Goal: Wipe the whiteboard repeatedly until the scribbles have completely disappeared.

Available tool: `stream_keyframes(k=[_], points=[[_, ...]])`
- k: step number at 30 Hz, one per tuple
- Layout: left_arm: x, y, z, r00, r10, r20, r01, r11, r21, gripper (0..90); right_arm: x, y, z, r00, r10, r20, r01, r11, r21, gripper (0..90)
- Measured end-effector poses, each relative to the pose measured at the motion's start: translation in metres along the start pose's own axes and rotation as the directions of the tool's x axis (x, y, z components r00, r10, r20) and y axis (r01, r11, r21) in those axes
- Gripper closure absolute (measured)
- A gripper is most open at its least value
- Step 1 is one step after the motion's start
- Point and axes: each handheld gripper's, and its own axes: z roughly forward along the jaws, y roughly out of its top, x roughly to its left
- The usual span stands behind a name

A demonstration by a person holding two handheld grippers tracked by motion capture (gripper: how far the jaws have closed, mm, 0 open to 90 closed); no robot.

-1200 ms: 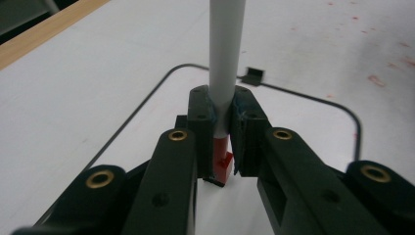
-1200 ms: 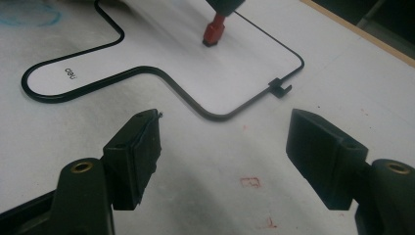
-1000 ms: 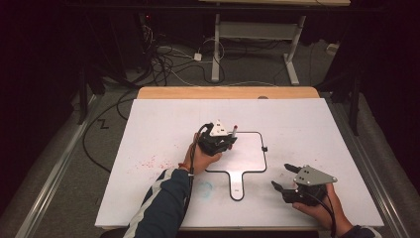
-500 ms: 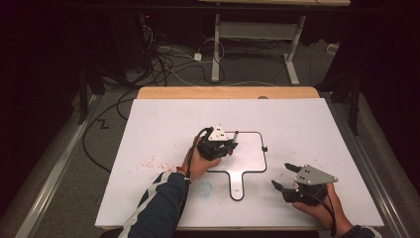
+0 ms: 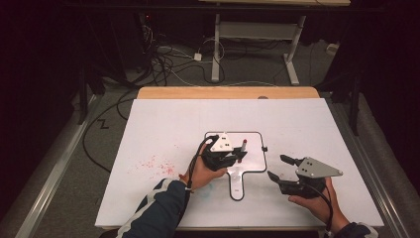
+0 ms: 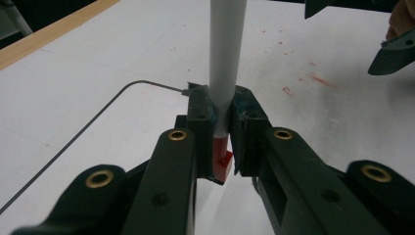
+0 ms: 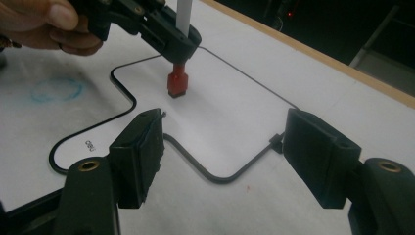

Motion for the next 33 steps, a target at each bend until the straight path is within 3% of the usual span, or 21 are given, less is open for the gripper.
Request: stream_keyframes(k=[10,22,29,33], points=[[-0.009,0.007,0.006,0.9990,-0.007,0.043,0.008,1.0000,-0.006,78.8,-0.003,0.018,0.004,0.9956,0.049,-0.080,-0.054,0.997,-0.057,41.0],[-0.017,0.010,0.007,0.9974,0.009,0.072,-0.008,0.9999,-0.013,78.8,0.011,0.035,0.020,0.9942,0.015,-0.107,-0.023,0.997,-0.074,45.0],[-0.026,0.011,0.009,0.9949,0.018,0.099,-0.016,0.9997,-0.021,78.8,0.009,0.041,0.025,0.9917,0.052,-0.118,-0.064,0.993,-0.100,49.6],[-0.031,0.013,0.009,0.9930,0.027,0.115,-0.024,0.9995,-0.022,78.9,0.010,0.041,0.028,0.9923,0.044,-0.116,-0.056,0.994,-0.098,54.7]])
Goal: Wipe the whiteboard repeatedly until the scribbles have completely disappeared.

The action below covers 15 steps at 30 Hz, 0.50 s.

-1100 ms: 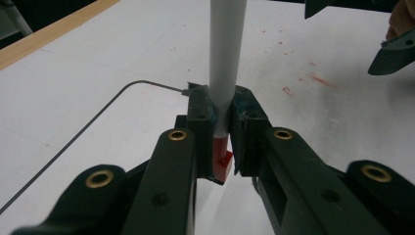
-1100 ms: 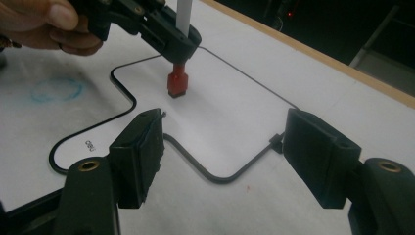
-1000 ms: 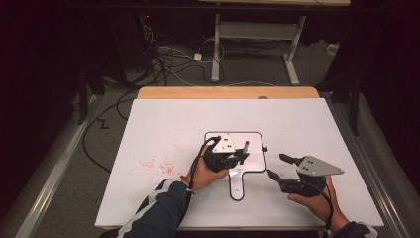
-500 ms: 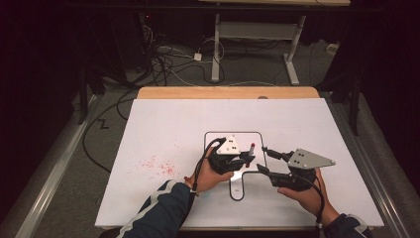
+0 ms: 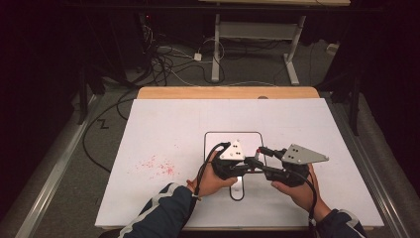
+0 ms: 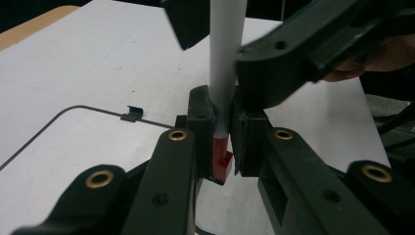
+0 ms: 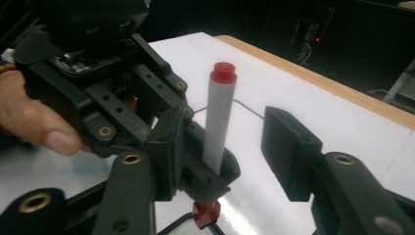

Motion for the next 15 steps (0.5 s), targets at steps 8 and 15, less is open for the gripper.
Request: stream_keyframes(k=[8,15], points=[[-0.0037,-0.0006,0.0031,0.9998,-0.010,0.017,0.011,0.9999,-0.013,78.7,0.0007,0.0001,-0.0010,0.9997,-0.011,-0.023,0.011,1.000,-0.004,78.4],[-0.0071,-0.0016,0.0005,0.9978,0.010,-0.065,-0.009,0.9998,0.017,46.7,0.0019,0.0010,-0.0056,0.9996,-0.004,-0.029,0.003,1.000,-0.008,81.1]])
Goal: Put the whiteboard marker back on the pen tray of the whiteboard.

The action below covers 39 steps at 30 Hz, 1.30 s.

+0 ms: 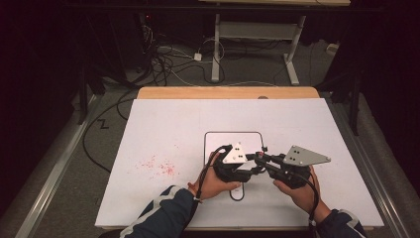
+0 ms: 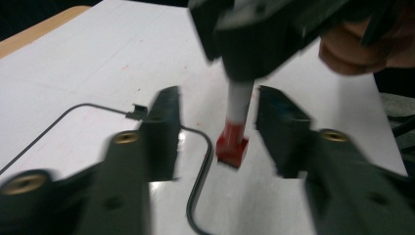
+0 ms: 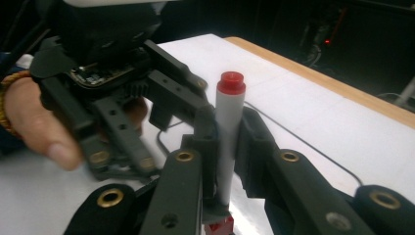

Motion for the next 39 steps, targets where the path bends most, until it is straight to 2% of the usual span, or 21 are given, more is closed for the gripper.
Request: stream_keyframes(k=[2,5,8,10,12,15,17,19,21,23,24,26,27,28,30,32,33,35,37,38,39], points=[[-0.001,-0.001,-0.009,0.9989,0.020,-0.042,-0.020,0.9998,0.008,34.7,-0.003,0.000,-0.004,0.9998,0.009,0.016,-0.009,1.000,-0.007,81.2],[0.001,-0.007,-0.029,0.9946,0.052,-0.090,-0.052,0.9987,0.007,25.6,-0.009,0.000,-0.007,0.9987,0.024,0.045,-0.025,1.000,0.018,81.2],[0.003,-0.018,-0.052,0.9802,0.075,-0.183,-0.069,0.9969,0.039,21.5,-0.017,-0.001,-0.010,0.9954,0.058,0.077,-0.061,0.997,0.048,81.1],[0.006,-0.028,-0.068,0.9695,0.072,-0.235,-0.056,0.9957,0.074,19.5,-0.023,-0.002,-0.009,0.9913,0.091,0.095,-0.099,0.991,0.087,81.1],[0.008,-0.042,-0.085,0.9592,0.053,-0.278,-0.033,0.9965,0.077,17.8,-0.031,-0.005,-0.008,0.9831,0.131,0.128,-0.144,0.985,0.099,81.1],[0.012,-0.063,-0.111,0.9392,0.039,-0.341,-0.004,0.9947,0.103,17.8,-0.041,-0.009,-0.002,0.9721,0.178,0.153,-0.200,0.970,0.141,81.1],[0.014,-0.077,-0.126,0.9316,-0.007,-0.363,0.045,0.9944,0.095,17.8,-0.049,-0.011,0.004,0.9669,0.195,0.164,-0.223,0.959,0.175,81.1],[0.014,-0.088,-0.140,0.9155,-0.027,-0.401,0.073,0.9922,0.101,17.7,-0.057,-0.013,0.012,0.9607,0.217,0.173,-0.251,0.946,0.203,81.2],[0.014,-0.099,-0.152,0.9060,-0.062,-0.419,0.107,0.9907,0.084,17.7,-0.063,-0.014,0.020,0.9550,0.235,0.180,-0.274,0.934,0.229,81.2],[0.014,-0.106,-0.162,0.8847,-0.064,-0.462,0.115,0.9898,0.083,17.7,-0.069,-0.013,0.027,0.9521,0.251,0.174,-0.289,0.927,0.241,81.2],[0.015,-0.109,-0.166,0.8805,-0.080,-0.467,0.131,0.9883,0.078,17.7,-0.071,-0.012,0.031,0.9514,0.256,0.171,-0.293,0.925,0.242,81.1],[0.017,-0.112,-0.172,0.8593,-0.080,-0.505,0.130,0.9895,0.064,17.8,-0.074,-0.011,0.038,0.9501,0.251,0.185,-0.293,0.921,0.255,81.1],[0.018,-0.112,-0.174,0.8554,-0.097,-0.509,0.140,0.9891,0.046,17.8,-0.076,-0.011,0.042,0.9491,0.255,0.185,-0.297,0.919,0.259,81.1],[0.018,-0.112,-0.175,0.8558,-0.118,-0.504,0.156,0.9871,0.034,17.8,-0.077,-0.012,0.047,0.9474,0.261,0.185,-0.304,0.916,0.261,81.1],[0.017,-0.111,-0.173,0.8514,-0.118,-0.511,0.155,0.9875,0.030,17.9,-0.080,-0.013,0.056,0.9422,0.277,0.189,-0.320,0.909,0.266,81.1],[0.016,-0.111,-0.170,0.8592,-0.085,-0.505,0.129,0.9901,0.054,18.3,-0.081,-0.015,0.064,0.9395,0.283,0.192,-0.328,0.905,0.269,81.1],[0.014,-0.111,-0.168,0.8655,-0.086,-0.493,0.137,0.9882,0.068,18.3,-0.082,-0.015,0.067,0.9404,0.277,0.197,-0.324,0.906,0.272,81.1],[0.012,-0.111,-0.163,0.8750,-0.073,-0.479,0.130,0.9878,0.086,18.3,-0.084,-0.018,0.073,0.9351,0.293,0.200,-0.340,0.900,0.272,81.0],[0.011,-0.110,-0.160,0.8806,-0.054,-0.471,0.117,0.9874,0.106,18.3,-0.086,-0.021,0.078,0.9330,0.293,0.210,-0.343,0.899,0.273,80.9],[0.010,-0.109,-0.159,0.8842,-0.051,-0.464,0.114,0.9876,0.108,18.3,-0.087,-0.023,0.079,0.9274,0.308,0.212,-0.359,0.894,0.269,80.8],[0.010,-0.109,-0.157,0.8861,-0.051,-0.461,0.114,0.9875,0.109,18.3,-0.089,-0.025,0.080,0.9256,0.309,0.218,-0.361,0.894,0.265,80.8]])
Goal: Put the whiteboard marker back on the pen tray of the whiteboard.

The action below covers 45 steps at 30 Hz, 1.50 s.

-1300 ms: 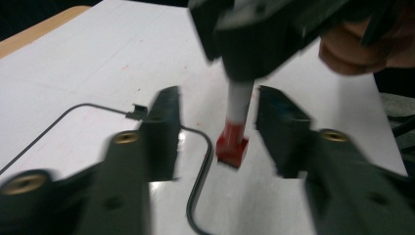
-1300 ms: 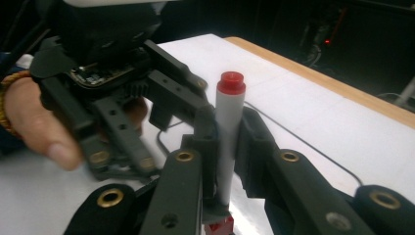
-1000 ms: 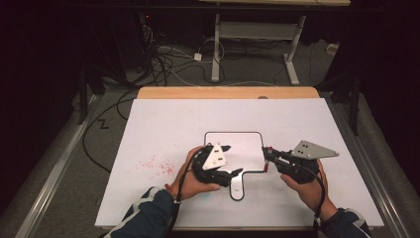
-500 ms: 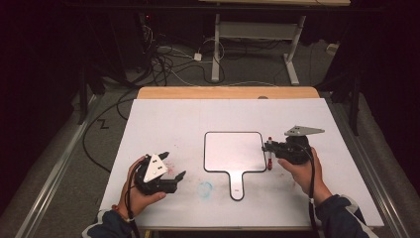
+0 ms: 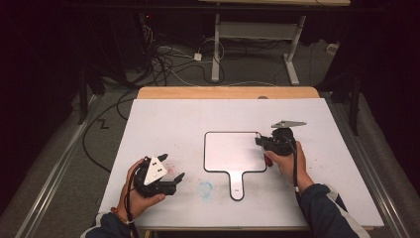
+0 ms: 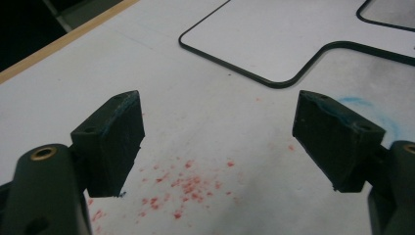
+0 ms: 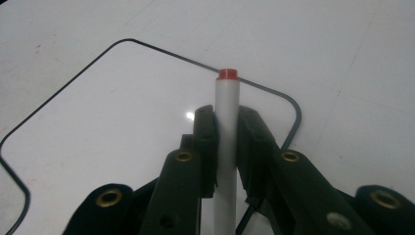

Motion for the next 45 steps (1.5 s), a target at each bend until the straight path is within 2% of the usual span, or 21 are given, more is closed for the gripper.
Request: stream_keyframes(k=[8,12,17,21,22,23,26,28,31,33,34,36,41,43,45], points=[[-0.001,0.000,0.008,0.9997,0.019,0.013,-0.020,0.9993,0.032,18.1,-0.012,-0.005,0.007,0.9972,0.047,0.057,-0.044,0.998,-0.053,80.6],[-0.002,0.001,0.010,0.9995,0.025,0.021,-0.026,0.9988,0.042,18.2,-0.016,-0.007,0.014,0.9944,0.067,0.082,-0.064,0.997,-0.034,79.1],[-0.003,0.000,0.011,0.9991,0.019,0.037,-0.020,0.9985,0.051,18.1,-0.020,-0.012,0.020,0.9919,0.104,0.073,-0.104,0.995,-0.006,76.9],[-0.004,0.000,0.011,0.9990,0.022,0.040,-0.024,0.9982,0.054,18.2,-0.018,-0.011,0.020,0.9926,0.090,0.082,-0.090,0.996,-0.001,75.1],[-0.003,0.000,0.011,0.9989,0.031,0.035,-0.032,0.9982,0.050,18.1,-0.017,-0.010,0.020,0.9930,0.074,0.092,-0.074,0.997,0.006,75.2],[-0.004,0.000,0.011,0.9989,0.022,0.041,-0.024,0.9982,0.054,18.2,-0.015,-0.010,0.020,0.9933,0.056,0.101,-0.057,0.998,0.012,75.1],[-0.003,0.000,0.011,0.9989,0.034,0.033,-0.036,0.9980,0.051,18.1,-0.016,-0.009,0.022,0.9910,0.029,0.131,-0.032,0.999,0.025,71.8],[-0.003,0.000,0.011,0.9989,0.035,0.032,-0.037,0.9980,0.052,18.1,-0.019,-0.010,0.021,0.9895,0.051,0.135,-0.054,0.998,0.020,67.1],[-0.003,-0.001,0.011,0.9988,0.028,0.040,-0.031,0.9977,0.061,18.1,-0.024,-0.011,0.017,0.9876,0.063,0.144,-0.066,0.998,0.017,66.8],[-0.003,-0.001,0.012,0.9986,0.041,0.034,-0.043,0.9972,0.062,18.1,-0.026,-0.012,0.014,0.9884,0.069,0.135,-0.071,0.997,0.009,65.0],[-0.004,-0.001,0.012,0.9986,0.034,0.040,-0.037,0.9970,0.068,18.1,-0.026,-0.012,0.012,0.9893,0.069,0.128,-0.070,0.998,0.004,63.5],[-0.004,-0.001,0.012,0.9983,0.048,0.034,-0.050,0.9964,0.069,18.1,-0.025,-0.013,0.009,0.9904,0.052,0.128,-0.053,0.999,0.002,64.5],[-0.005,-0.001,0.012,0.9982,0.045,0.039,-0.047,0.9960,0.075,18.0,-0.022,-0.018,0.000,0.9947,0.015,0.102,-0.015,1.000,0.001,64.8],[-0.005,-0.001,0.012,0.9979,0.056,0.034,-0.059,0.9956,0.073,17.9,-0.020,-0.021,-0.002,0.9944,-0.023,0.103,0.022,1.000,0.013,66.3],[-0.005,0.000,0.012,0.9977,0.057,0.036,-0.059,0.9956,0.073,17.9,-0.019,-0.024,-0.005,0.9953,-0.027,0.093,0.026,1.000,0.009,66.7]])
